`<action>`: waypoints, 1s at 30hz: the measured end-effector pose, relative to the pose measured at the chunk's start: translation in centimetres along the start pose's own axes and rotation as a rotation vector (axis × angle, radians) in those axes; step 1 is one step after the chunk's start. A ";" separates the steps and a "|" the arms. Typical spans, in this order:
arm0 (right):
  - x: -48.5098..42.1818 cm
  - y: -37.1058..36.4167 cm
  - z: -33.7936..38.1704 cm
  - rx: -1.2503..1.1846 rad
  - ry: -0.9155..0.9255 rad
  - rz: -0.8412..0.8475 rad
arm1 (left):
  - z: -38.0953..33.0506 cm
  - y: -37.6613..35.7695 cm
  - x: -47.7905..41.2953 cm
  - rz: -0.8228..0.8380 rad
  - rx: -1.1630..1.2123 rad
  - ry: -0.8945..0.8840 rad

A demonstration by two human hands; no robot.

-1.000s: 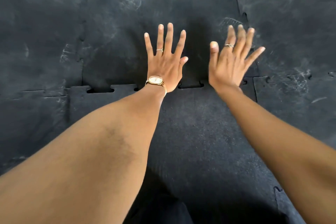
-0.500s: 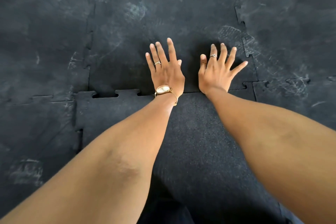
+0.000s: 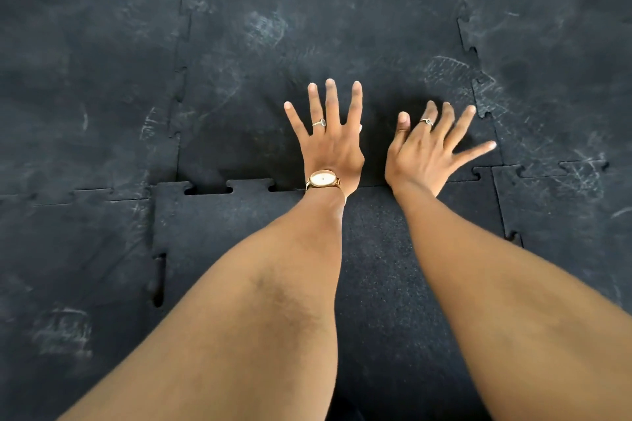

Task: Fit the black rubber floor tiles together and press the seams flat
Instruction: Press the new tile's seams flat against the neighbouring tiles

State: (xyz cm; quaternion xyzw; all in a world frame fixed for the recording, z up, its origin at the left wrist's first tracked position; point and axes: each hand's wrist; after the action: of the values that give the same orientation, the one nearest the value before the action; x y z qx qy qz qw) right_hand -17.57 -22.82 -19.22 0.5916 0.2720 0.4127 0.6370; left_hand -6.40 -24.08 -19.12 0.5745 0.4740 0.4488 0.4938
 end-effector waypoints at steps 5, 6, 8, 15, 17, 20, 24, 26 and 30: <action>-0.6 0.0 0.0 -0.007 0.036 0.066 | 0.3 0.0 -0.3 0.049 0.030 0.028; -0.7 0.0 -0.2 0.002 0.042 0.082 | 0.2 0.3 -0.2 0.084 0.069 0.044; -0.6 0.2 -0.4 0.018 0.052 0.103 | 0.1 1.1 0.7 0.106 0.175 0.046; -0.9 0.4 -0.2 0.013 0.055 0.101 | 10.5 3.8 2.5 -0.158 0.170 0.096; -0.7 0.5 -0.4 0.014 0.050 0.106 | 11.0 3.4 1.8 -0.031 0.118 0.171; -0.8 0.5 -0.5 0.007 0.054 0.097 | 10.5 2.1 1.0 0.084 0.048 0.182; -0.8 0.3 -0.3 -0.020 0.056 0.085 | 11.1 1.6 0.9 0.076 0.008 0.162; -0.5 0.3 -0.2 -0.038 0.053 0.053 | 11.0 1.5 1.0 0.070 -0.007 0.157; 2.8 0.3 2.2 -0.079 0.058 -0.011 | 11.2 1.5 1.2 0.090 0.014 0.172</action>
State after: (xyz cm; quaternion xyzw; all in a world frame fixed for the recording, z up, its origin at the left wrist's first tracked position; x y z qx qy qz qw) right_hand -14.37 -21.63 -18.22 0.5522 0.2770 0.4368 0.6539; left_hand 4.96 -24.59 -18.83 0.5581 0.4913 0.5150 0.4266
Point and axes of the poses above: each hand's wrist, its own x-axis away from the middle knuckle, its own y-axis out of the back of the hand, z = x × y, and after that the axes turned 10 degrees about z, right-handed
